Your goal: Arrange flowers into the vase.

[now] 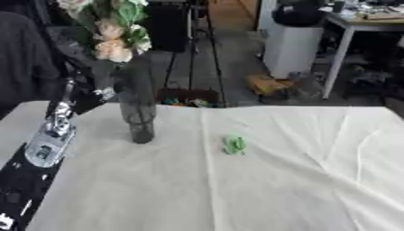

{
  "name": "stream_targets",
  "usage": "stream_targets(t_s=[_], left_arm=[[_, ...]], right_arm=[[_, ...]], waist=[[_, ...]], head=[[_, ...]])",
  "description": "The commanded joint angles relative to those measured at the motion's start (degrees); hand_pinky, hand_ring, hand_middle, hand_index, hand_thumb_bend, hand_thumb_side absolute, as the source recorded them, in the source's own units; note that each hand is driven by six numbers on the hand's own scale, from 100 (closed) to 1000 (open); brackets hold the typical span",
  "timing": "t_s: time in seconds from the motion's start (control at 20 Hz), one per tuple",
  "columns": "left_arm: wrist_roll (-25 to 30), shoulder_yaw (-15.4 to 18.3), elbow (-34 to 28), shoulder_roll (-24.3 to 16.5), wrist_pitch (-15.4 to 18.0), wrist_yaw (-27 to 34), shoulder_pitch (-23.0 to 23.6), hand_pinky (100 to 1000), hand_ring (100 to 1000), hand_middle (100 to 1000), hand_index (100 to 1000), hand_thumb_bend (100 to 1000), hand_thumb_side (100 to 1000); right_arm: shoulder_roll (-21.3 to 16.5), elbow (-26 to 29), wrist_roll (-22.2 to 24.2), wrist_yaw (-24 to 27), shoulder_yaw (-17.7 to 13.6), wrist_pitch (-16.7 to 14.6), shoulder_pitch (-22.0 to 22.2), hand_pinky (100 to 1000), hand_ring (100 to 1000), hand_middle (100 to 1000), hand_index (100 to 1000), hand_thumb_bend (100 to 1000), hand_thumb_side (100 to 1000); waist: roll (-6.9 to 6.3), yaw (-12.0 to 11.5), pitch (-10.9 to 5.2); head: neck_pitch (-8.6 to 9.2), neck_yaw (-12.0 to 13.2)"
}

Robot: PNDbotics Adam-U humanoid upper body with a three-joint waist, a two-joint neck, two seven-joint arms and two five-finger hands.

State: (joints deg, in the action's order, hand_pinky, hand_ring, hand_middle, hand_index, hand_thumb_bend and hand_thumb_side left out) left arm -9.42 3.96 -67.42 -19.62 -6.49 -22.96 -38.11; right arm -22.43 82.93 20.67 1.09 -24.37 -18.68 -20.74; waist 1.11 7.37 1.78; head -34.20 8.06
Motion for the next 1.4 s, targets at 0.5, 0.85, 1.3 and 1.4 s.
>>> stream_targets(t_s=[0.5, 0.85, 1.3, 1.4], left_arm=[[3.4, 0.3, -12.6, -4.2, 14.1, 18.4, 12.0, 682, 665, 786, 872, 914, 686], [7.4, 1.3, -13.5, -3.4, 18.4, 24.7, 15.6, 652, 619, 752, 854, 913, 709], [7.4, 2.1, -14.2, -3.0, 19.6, 26.3, 17.0, 644, 612, 743, 850, 912, 711], [7.3, 2.1, -14.1, -2.8, 19.6, 26.5, 17.1, 643, 611, 741, 850, 910, 714]], right_arm=[[-1.2, 0.7, 0.1, -0.2, -0.4, -0.2, -0.9, 769, 937, 567, 669, 100, 555], [-1.0, 0.7, 0.0, -0.2, -0.5, -0.2, -0.7, 768, 935, 566, 669, 100, 555], [-1.0, 0.5, 0.0, -0.1, -0.4, -0.3, -0.9, 769, 935, 565, 669, 100, 557], [-1.0, 0.5, 0.0, -0.1, -0.4, -0.3, -0.9, 769, 936, 564, 669, 100, 557]], waist=[[0.15, -0.7, -0.6], [0.5, -1.1, -1.04], [0.54, -1.4, -0.66], [0.5, -1.4, -0.55]], head=[[-0.28, -0.9], [0.1, -1.0], [0.21, -0.8], [0.13, -0.9]])
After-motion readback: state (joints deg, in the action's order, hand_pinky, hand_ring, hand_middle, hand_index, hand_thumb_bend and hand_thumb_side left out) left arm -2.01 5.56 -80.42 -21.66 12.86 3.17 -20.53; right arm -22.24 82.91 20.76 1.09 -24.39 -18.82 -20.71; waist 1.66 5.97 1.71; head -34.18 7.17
